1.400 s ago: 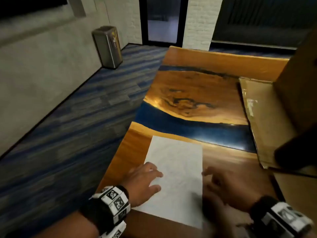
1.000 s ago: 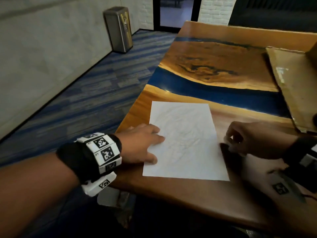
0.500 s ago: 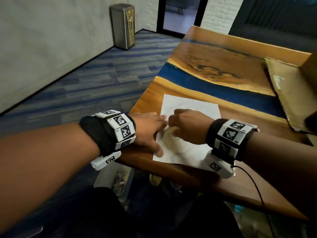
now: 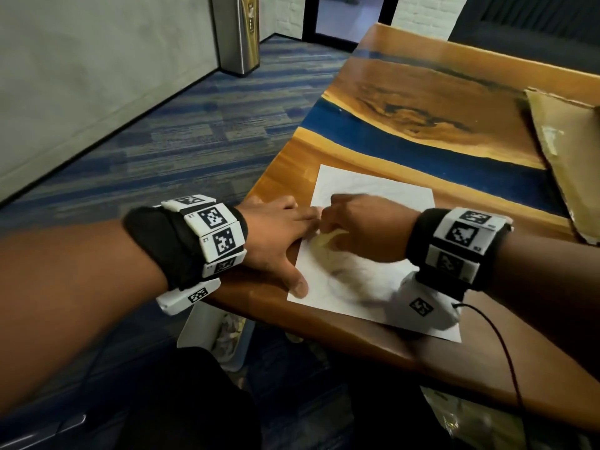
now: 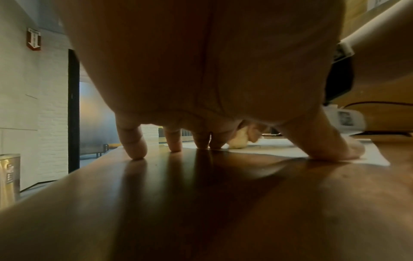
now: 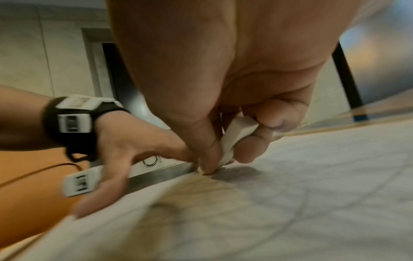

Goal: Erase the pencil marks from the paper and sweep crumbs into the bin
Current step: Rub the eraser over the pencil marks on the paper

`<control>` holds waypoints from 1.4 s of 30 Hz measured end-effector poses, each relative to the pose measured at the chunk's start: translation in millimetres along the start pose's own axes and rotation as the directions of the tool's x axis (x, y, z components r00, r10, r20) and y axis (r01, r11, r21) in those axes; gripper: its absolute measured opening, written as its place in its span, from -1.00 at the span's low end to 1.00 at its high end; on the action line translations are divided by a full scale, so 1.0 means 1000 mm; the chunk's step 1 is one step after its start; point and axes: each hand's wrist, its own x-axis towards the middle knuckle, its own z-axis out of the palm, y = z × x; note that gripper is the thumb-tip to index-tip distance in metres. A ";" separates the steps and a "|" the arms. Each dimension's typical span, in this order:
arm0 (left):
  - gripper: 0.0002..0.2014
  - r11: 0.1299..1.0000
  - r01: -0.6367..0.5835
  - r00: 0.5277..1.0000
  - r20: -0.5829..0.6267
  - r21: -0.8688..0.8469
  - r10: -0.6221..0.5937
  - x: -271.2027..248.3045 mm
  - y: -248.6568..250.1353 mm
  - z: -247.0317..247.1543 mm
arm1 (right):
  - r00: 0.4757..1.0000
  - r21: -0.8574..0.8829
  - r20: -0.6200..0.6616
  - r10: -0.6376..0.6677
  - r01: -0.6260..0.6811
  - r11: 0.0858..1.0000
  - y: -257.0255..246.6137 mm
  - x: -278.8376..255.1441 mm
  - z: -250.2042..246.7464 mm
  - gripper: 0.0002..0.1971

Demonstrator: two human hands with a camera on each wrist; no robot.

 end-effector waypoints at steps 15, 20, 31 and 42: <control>0.26 1.000 0.029 0.998 0.050 0.005 -0.029 0.000 0.002 -0.003 | 0.983 0.006 0.051 -0.179 0.179 0.984 -0.031 -0.022 0.013 -0.70; 0.33 0.997 0.036 0.998 0.058 0.070 -0.040 0.002 0.003 -0.001 | 0.999 -0.041 -0.036 0.016 -0.017 0.999 -0.007 -0.015 0.008 -0.74; 0.15 0.998 0.042 0.997 0.064 0.042 -0.044 -0.002 0.006 -0.005 | 0.990 -0.060 0.011 -0.143 0.143 0.988 -0.022 -0.027 0.012 -0.73; 0.23 0.991 0.088 0.994 0.051 0.099 -0.094 -0.002 0.011 0.000 | 0.992 -0.105 -0.033 0.125 -0.128 0.986 0.016 -0.010 0.009 -0.67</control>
